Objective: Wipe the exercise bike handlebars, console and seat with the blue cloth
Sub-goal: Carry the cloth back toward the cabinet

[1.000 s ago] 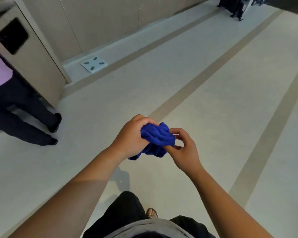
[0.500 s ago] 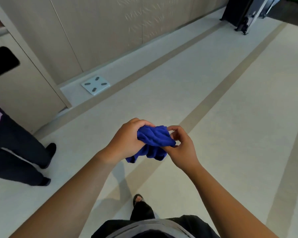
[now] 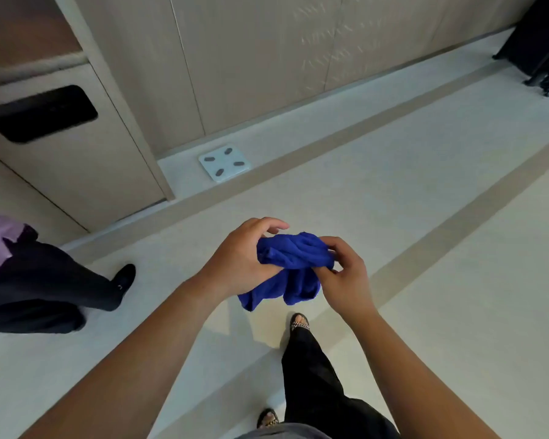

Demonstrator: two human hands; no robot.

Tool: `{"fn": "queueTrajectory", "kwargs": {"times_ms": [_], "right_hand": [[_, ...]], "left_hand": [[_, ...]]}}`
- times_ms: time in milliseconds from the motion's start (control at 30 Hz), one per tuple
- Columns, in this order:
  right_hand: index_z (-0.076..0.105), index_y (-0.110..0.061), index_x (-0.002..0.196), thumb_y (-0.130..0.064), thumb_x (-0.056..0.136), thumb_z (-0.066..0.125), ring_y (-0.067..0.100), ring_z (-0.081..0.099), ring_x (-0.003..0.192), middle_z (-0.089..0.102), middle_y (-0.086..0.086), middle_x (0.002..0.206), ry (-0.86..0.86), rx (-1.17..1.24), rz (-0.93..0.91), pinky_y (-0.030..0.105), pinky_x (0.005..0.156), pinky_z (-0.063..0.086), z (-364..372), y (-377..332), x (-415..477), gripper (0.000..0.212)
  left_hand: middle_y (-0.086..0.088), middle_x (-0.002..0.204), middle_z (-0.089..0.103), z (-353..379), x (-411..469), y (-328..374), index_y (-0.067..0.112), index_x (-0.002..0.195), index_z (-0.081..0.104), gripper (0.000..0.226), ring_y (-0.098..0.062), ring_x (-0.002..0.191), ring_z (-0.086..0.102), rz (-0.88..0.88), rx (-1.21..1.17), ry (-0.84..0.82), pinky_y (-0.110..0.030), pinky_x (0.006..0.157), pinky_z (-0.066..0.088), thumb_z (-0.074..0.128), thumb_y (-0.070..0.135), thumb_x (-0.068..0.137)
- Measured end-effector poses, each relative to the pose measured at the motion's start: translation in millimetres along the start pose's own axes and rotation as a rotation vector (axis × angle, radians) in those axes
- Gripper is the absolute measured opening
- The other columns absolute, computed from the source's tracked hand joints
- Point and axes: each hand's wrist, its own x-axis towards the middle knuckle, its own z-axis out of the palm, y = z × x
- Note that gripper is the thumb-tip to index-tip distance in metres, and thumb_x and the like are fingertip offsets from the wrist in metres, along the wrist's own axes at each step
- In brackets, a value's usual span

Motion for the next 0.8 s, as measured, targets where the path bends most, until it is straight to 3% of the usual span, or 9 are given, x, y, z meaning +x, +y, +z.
{"fn": "queueTrajectory", "kwargs": {"times_ms": [100, 367, 533, 800], "right_hand": [[0.065, -0.02, 0.095, 0.004, 0.081, 0.058, 0.012, 0.062, 0.085, 0.068, -0.008, 0.094, -0.048, 0.004, -0.007, 0.012, 0.064, 0.045, 17, 3, 54, 0.029], [0.063, -0.024, 0.094, 0.007, 0.073, 0.058, 0.004, 0.062, 0.078, 0.067, -0.009, 0.093, -0.215, 0.06, 0.019, 0.015, 0.054, 0.05, 56, 3, 226, 0.038], [0.061, -0.027, 0.103, 0.009, 0.072, 0.057, 0.003, 0.06, 0.096, 0.065, -0.019, 0.099, -0.296, 0.058, -0.037, 0.014, 0.066, 0.05, 89, -8, 320, 0.048], [0.056, -0.028, 0.116, -0.008, 0.074, 0.076, 0.005, 0.057, 0.108, 0.061, -0.014, 0.116, -0.397, 0.046, -0.041, 0.022, 0.079, 0.054, 178, -17, 431, 0.05]], "left_hand": [[0.019, 0.109, 0.059, -19, 39, -17, 0.039, 0.117, 0.052, 0.045, 0.007, 0.094, 0.055, -0.056, -0.007, 0.03, -0.005, 0.075, 0.043, 0.065, 0.016, 0.079], [0.023, 0.089, 0.066, -80, 178, -46, 0.042, 0.098, 0.057, 0.035, 0.007, 0.082, 0.059, -0.167, 0.037, 0.104, -0.013, 0.068, 0.048, 0.055, 0.013, 0.079], [0.024, 0.089, 0.064, -129, 250, -62, 0.04, 0.096, 0.056, 0.036, 0.006, 0.085, 0.057, -0.161, 0.054, 0.224, -0.012, 0.069, 0.044, 0.054, 0.009, 0.079], [0.019, 0.104, 0.062, -216, 317, -120, 0.033, 0.104, 0.056, 0.034, 0.002, 0.094, 0.056, -0.173, 0.027, 0.345, -0.013, 0.076, 0.042, 0.056, 0.006, 0.083]]}}
